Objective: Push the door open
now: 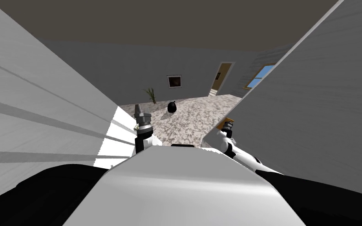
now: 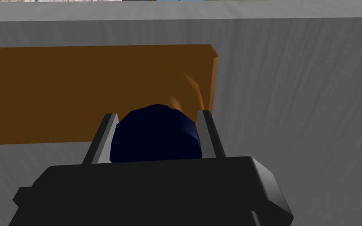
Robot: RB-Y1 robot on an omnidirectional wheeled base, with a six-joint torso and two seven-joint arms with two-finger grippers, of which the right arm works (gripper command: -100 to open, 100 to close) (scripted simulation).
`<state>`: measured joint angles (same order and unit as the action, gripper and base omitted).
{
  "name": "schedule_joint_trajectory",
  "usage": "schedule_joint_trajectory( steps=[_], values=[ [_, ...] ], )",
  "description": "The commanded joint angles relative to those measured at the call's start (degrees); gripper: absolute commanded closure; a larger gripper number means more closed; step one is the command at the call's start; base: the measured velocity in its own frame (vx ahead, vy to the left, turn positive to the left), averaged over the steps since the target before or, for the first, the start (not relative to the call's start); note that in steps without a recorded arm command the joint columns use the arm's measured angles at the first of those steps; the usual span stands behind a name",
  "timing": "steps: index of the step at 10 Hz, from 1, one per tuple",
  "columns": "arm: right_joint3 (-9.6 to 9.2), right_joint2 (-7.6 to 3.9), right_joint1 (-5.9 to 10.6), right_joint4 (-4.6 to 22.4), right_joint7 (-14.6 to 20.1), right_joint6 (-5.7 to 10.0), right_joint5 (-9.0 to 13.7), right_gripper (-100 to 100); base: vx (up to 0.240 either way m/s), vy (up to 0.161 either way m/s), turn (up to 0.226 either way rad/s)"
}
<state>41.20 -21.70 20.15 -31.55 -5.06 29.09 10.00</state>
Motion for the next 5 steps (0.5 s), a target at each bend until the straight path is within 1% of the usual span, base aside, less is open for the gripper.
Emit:
schedule_joint_trajectory(
  steps=[1,2,3,4,5],
  values=[
    [0.81,-0.6,0.0,0.53,-0.25,0.33,0.27,100,0.168,0.036,-0.067],
    [1.29,-0.78,-0.12,0.59,-0.43,0.36,0.42,100,0.184,0.011,-0.054],
    [0.96,-0.87,0.33,1.77,-0.38,0.68,0.28,100,0.084,-0.001,-0.033],
    [2.08,-1.22,0.1,1.86,-0.86,0.85,0.6,100,0.118,-0.018,-0.032],
    [2.67,-1.37,-0.01,1.92,-1.13,0.9,0.76,100,0.181,-0.014,-0.047]
  ],
)
